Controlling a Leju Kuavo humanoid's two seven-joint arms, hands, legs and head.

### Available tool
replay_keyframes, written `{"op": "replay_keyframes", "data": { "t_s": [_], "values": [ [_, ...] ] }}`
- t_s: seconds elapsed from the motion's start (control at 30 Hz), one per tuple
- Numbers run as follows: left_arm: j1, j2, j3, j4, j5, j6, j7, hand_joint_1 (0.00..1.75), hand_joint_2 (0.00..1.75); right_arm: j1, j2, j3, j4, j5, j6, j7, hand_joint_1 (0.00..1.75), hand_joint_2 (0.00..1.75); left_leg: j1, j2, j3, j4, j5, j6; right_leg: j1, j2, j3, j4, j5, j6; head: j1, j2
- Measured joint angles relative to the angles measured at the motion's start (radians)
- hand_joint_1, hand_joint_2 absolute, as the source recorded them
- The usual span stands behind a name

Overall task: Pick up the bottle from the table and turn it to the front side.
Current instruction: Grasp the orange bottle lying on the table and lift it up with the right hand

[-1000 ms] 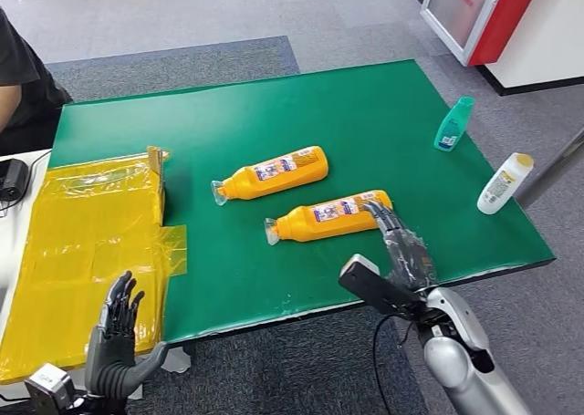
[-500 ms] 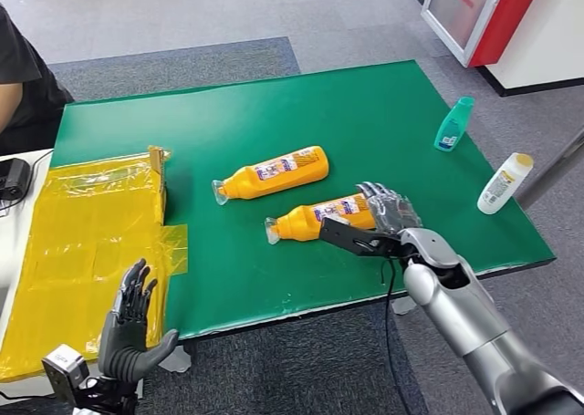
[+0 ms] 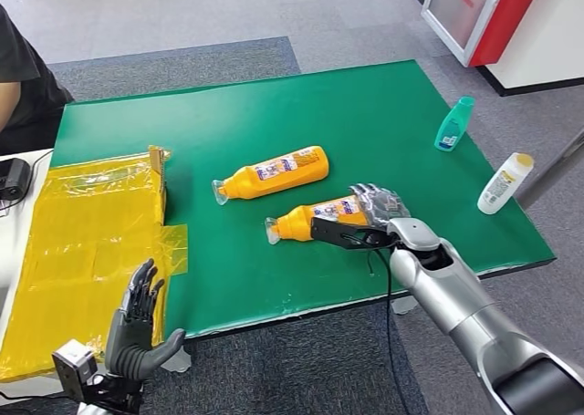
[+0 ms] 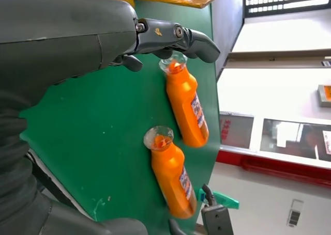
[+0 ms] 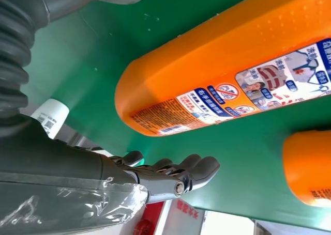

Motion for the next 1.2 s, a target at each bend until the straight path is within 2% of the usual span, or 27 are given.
{"op": "replay_keyframes", "data": {
  "t_s": [0.3, 0.73, 0.77, 0.87, 0.9, 1.2],
  "values": [
    [-0.018, 0.002, -0.023, 0.018, 0.0, 0.004, 0.0, 0.0, 1.75, -0.081, 0.051, 0.042, 0.153, -0.003, 0.0, -0.008, 0.0, 1.75, 0.0, 0.0, 0.0, 0.0, 0.001, 0.0, 0.0, 0.0, 0.0, 0.0, 0.0, 0.0, 0.0, 0.0],
    [-0.028, 0.009, -0.037, 0.044, 0.001, 0.011, -0.02, 0.0, 1.75, -0.134, 0.072, 0.054, 0.305, -0.027, -0.012, -0.031, 0.0, 1.75, 0.0, 0.0, 0.0, 0.0, 0.0, 0.0, 0.0, 0.0, 0.0, 0.0, 0.0, 0.0, 0.0, 0.0],
    [-0.029, 0.01, -0.038, 0.046, 0.001, 0.012, -0.021, 0.0, 1.75, -0.138, 0.073, 0.054, 0.315, -0.028, -0.013, -0.033, 0.21, 1.75, 0.0, 0.0, 0.0, 0.0, 0.0, 0.0, 0.0, 0.0, 0.0, 0.0, 0.0, 0.0, 0.0, 0.0],
    [-0.029, 0.011, -0.038, 0.052, 0.001, 0.013, -0.022, 0.0, 1.75, -0.146, 0.075, 0.055, 0.335, -0.032, 0.0, -0.043, 1.51, 1.75, 0.0, 0.0, 0.0, 0.0, 0.001, 0.0, 0.0, 0.0, 0.0, 0.0, 0.0, 0.0, 0.0, 0.0],
    [-0.03, 0.011, -0.038, 0.053, 0.001, 0.013, -0.022, 0.0, 1.75, -0.148, 0.076, 0.055, 0.339, -0.034, 0.009, -0.049, 1.75, 1.75, 0.0, 0.0, 0.0, 0.0, 0.001, 0.0, 0.0, 0.0, 0.0, 0.0, 0.0, 0.0, 0.0, 0.0],
    [-0.034, 0.014, -0.039, 0.059, 0.001, 0.01, -0.022, 0.0, 1.75, -0.172, 0.076, 0.056, 0.358, -0.044, 0.027, -0.081, 1.75, 1.75, 0.0, 0.0, 0.002, 0.0, 0.001, 0.0, 0.0, 0.0, 0.001, 0.0, 0.0, 0.0, 0.0, 0.0]
  ]
}}
